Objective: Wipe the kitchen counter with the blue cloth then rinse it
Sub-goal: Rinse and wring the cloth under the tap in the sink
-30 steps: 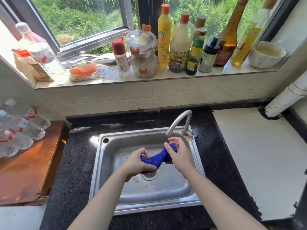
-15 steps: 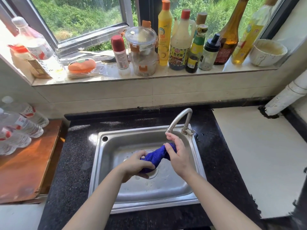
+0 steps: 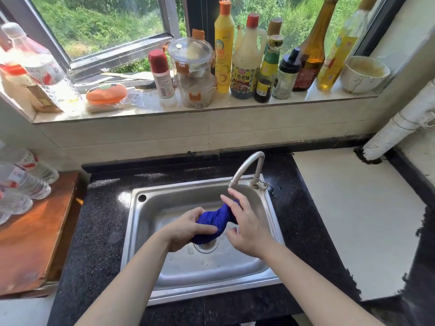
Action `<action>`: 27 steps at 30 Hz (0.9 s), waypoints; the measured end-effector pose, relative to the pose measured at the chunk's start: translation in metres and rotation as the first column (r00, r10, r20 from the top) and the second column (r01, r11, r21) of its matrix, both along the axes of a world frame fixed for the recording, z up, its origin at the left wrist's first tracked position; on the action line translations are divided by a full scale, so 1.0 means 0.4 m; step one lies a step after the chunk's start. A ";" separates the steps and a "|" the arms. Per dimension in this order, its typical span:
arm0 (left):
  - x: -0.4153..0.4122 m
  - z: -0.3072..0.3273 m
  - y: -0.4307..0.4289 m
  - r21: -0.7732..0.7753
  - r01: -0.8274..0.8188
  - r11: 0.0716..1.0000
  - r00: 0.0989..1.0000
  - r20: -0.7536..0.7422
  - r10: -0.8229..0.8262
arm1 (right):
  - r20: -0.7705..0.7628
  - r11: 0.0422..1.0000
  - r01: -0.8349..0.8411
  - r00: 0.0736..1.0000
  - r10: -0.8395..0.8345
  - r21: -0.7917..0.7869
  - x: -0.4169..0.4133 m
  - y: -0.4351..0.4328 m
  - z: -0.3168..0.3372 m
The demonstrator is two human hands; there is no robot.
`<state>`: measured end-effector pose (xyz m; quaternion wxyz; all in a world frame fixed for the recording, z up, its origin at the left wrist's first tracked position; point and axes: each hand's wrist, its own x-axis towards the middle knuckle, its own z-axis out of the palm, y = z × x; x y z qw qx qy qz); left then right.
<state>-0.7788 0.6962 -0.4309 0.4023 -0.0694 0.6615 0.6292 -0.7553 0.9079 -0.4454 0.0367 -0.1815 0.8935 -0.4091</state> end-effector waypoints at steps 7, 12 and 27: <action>-0.010 -0.002 0.017 -0.385 0.240 0.891 0.930 -0.170 -0.325 | -0.171 0.891 0.047 0.985 0.034 0.451 -0.039 -0.021 -0.031; -0.023 -0.054 0.006 -0.684 0.183 0.706 0.728 -0.388 -0.565 | 0.099 0.808 -0.074 0.995 0.020 0.584 -0.072 -0.049 -0.005; 0.033 -0.132 -0.031 -0.711 -0.086 0.698 0.582 -0.605 -0.544 | 0.658 0.997 -0.006 0.751 0.052 -0.072 -0.086 -0.052 -0.035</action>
